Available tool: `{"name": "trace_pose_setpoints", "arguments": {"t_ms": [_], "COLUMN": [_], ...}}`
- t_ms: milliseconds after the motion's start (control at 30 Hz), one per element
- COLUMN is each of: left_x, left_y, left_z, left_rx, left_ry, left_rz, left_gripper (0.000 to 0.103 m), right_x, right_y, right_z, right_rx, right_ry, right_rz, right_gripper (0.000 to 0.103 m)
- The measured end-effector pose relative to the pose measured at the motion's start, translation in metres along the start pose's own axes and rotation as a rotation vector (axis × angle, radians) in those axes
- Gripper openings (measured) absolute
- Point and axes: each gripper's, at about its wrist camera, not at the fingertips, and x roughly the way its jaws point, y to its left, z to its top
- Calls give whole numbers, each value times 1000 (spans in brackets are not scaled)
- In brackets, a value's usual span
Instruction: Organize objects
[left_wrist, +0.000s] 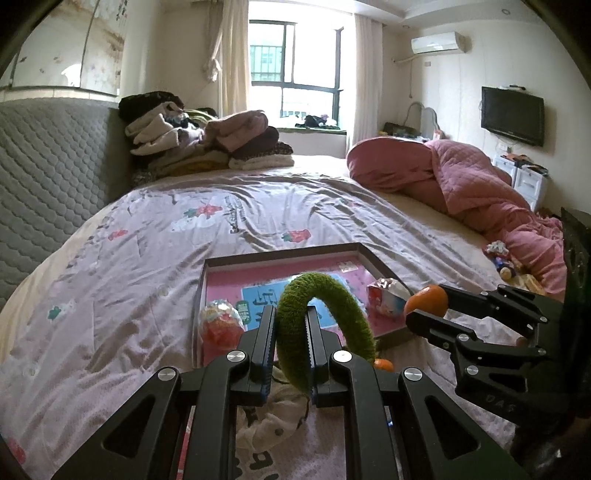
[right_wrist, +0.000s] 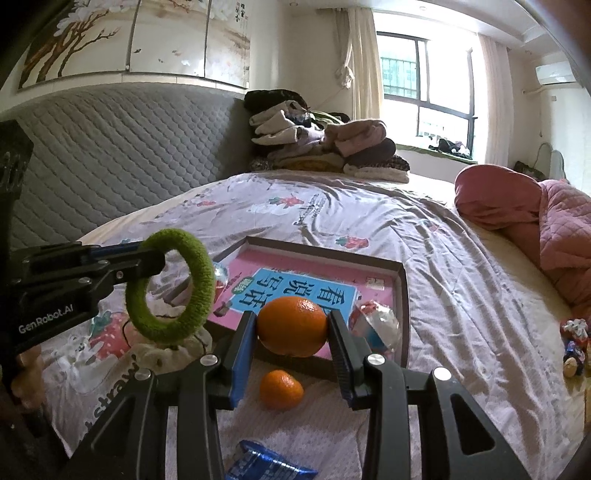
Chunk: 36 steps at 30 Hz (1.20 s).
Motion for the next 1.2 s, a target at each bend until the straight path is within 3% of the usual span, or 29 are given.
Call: {"name": "trace_pose_setpoints", "arguments": {"t_ms": [1200], "left_x": [14], "left_y": [27], "left_z": [45], "left_rx": [-9], "left_ry": [-100], "left_rz": [4], "left_gripper": [14], "right_x": [13], "right_y": [-8], "right_z": [49], "right_rx": [-11], "right_ry": [-110], "right_rz": [-4], "right_gripper": [39]}}
